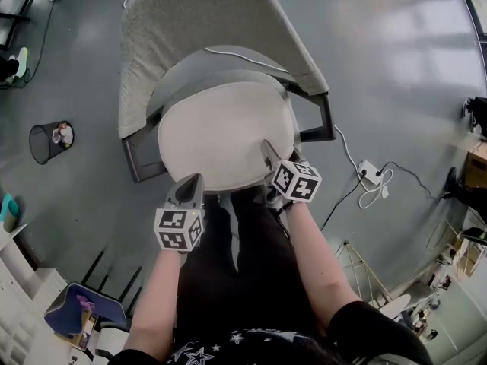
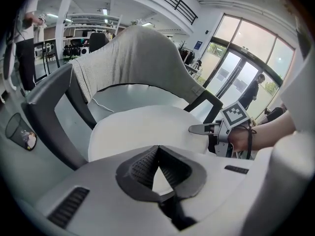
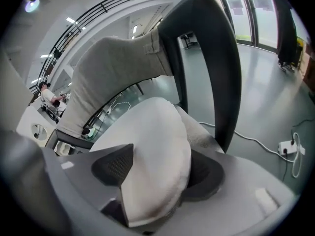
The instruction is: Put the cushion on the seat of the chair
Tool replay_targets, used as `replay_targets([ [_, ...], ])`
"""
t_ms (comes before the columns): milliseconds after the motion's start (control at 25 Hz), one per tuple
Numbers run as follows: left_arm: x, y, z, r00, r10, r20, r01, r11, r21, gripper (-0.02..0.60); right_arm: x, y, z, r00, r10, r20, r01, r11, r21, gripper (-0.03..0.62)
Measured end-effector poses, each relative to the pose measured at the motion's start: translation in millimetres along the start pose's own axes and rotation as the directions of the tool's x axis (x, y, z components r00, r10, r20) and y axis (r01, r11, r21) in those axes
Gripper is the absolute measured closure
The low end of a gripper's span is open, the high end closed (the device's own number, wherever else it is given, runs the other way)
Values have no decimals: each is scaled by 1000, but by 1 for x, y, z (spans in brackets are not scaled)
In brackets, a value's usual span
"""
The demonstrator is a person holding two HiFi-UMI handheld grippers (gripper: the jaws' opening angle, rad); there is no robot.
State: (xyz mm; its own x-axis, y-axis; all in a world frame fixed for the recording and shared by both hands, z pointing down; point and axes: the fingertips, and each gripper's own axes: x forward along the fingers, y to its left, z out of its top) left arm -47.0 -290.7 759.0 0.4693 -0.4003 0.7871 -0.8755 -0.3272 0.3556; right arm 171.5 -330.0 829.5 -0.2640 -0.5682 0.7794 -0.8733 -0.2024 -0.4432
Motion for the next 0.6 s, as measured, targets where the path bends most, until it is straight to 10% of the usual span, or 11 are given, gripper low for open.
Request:
replay_targets([
  [600, -31, -4, 24, 995, -36, 94, 34, 999, 13, 572, -57, -11, 21, 985, -123, 119, 126, 992, -20, 336],
])
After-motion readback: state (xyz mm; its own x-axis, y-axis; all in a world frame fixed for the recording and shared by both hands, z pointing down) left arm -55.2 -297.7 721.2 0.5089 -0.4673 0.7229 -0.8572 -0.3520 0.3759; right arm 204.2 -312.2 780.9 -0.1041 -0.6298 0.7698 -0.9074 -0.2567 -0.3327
